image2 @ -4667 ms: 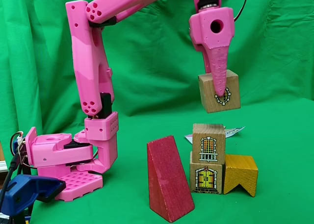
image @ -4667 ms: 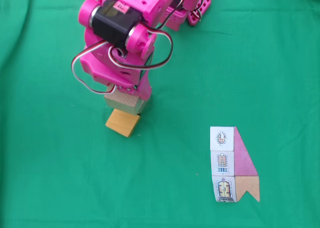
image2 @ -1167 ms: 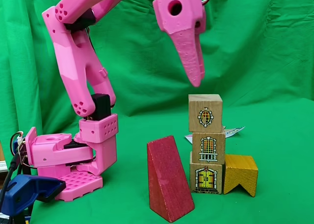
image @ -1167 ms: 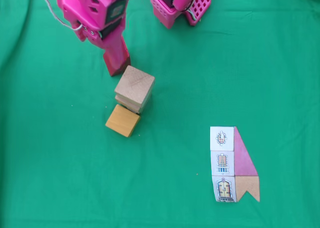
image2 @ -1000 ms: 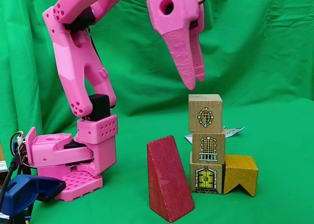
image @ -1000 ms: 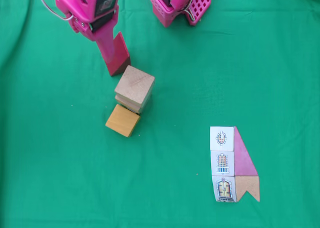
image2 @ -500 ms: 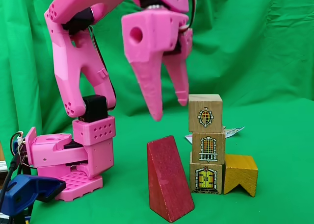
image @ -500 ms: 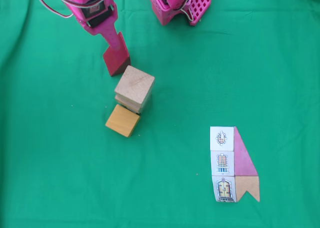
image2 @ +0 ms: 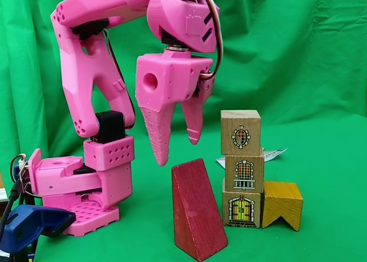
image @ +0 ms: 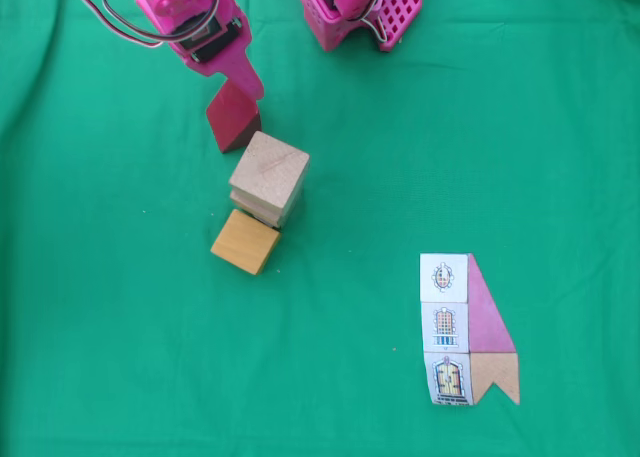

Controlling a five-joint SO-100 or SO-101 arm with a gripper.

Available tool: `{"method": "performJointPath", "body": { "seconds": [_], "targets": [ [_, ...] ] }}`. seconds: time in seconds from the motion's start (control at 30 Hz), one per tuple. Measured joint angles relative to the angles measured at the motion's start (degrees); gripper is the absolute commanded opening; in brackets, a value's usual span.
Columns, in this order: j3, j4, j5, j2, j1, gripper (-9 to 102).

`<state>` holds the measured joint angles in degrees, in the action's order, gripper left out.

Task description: Grasp some building blocks and build the house on the picture.

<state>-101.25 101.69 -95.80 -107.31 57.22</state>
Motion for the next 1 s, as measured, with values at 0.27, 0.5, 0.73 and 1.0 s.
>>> {"method": "performJointPath", "body": {
  "seconds": [0.27, 0.5, 0.73, 1.0],
  "targets": [
    [-6.9, -6.4, 0.0, -0.1, 0.3, 34],
    [-12.1, -12.2, -0.5, -2.3, 0.3, 34],
    [-13.6, -13.8, -0.5, -2.5, -2.3, 34],
    [-13.6, -13.9, -0.1, -2.5, -5.7, 34]
  ]
}}
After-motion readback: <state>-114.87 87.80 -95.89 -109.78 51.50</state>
